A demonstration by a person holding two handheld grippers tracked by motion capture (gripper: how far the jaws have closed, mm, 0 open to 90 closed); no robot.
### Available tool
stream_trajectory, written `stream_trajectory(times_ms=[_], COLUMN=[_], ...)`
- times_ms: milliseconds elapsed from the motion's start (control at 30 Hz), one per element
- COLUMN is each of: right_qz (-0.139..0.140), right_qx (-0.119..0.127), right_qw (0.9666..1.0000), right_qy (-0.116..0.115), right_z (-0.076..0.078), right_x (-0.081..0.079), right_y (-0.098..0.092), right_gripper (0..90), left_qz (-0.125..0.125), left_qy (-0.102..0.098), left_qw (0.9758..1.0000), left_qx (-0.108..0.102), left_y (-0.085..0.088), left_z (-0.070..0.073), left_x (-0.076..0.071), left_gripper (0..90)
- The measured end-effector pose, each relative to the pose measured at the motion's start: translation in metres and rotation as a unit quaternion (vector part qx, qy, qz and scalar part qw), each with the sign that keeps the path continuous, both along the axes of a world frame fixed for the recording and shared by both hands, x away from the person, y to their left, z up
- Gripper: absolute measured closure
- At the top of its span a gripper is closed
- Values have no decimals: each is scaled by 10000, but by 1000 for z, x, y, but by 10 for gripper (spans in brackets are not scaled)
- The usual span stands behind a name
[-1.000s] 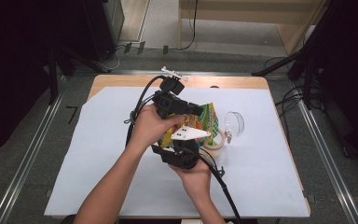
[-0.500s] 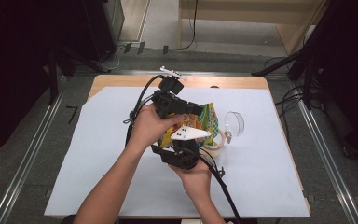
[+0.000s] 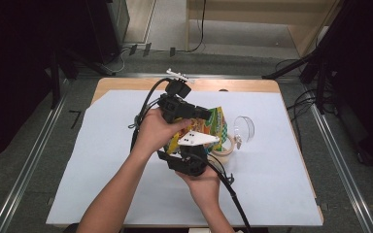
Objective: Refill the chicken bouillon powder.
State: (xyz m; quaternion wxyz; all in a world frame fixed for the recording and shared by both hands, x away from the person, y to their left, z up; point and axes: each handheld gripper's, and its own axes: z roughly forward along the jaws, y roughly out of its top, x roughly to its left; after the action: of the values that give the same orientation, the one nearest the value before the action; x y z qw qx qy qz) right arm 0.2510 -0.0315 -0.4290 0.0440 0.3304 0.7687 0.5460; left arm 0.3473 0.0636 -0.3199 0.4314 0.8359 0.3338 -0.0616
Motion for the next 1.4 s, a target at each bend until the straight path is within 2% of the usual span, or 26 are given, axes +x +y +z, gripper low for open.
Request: stream_trajectory(times_ms=[167, 467, 600, 667, 867, 1067, 1300, 1400], right_qz=[-33, -35, -15, 6, 19, -46, -106, -75], right_qx=[-2, -34, -9, 36, -18, 82, 35, 5], right_qw=[10000, 10000, 10000, 10000, 10000, 9999, 9999, 10000], right_qy=[-4, -2, 2, 4, -80, 50, -2, -53], right_z=[-3, -4, -2, 0, 1, 0, -1, 2], right_x=[0, 0, 0, 1, 3, 3, 2, 2], right_y=[0, -2, -2, 0, 4, 4, 4, 3], right_gripper=[692, 694, 694, 693, 693, 676, 694, 697], left_qz=[-10, -4, 10, 57, 82, 81, 56, 126], left_qy=[40, 40, 51, -17, -25, -80, -72, -228], left_qw=[10000, 10000, 10000, 10000, 9999, 9999, 10000, 9996], left_qx=[79, 64, -43, -17, -119, -36, -21, -123], left_y=[-2, -3, -1, 1, 6, 1, 0, 1], left_z=[-2, -3, -1, 1, 3, 2, 1, 4], left_x=[1, 1, 1, 0, 0, 0, -1, -2], left_gripper=[793, 793, 795, 797, 799, 808, 816, 824])
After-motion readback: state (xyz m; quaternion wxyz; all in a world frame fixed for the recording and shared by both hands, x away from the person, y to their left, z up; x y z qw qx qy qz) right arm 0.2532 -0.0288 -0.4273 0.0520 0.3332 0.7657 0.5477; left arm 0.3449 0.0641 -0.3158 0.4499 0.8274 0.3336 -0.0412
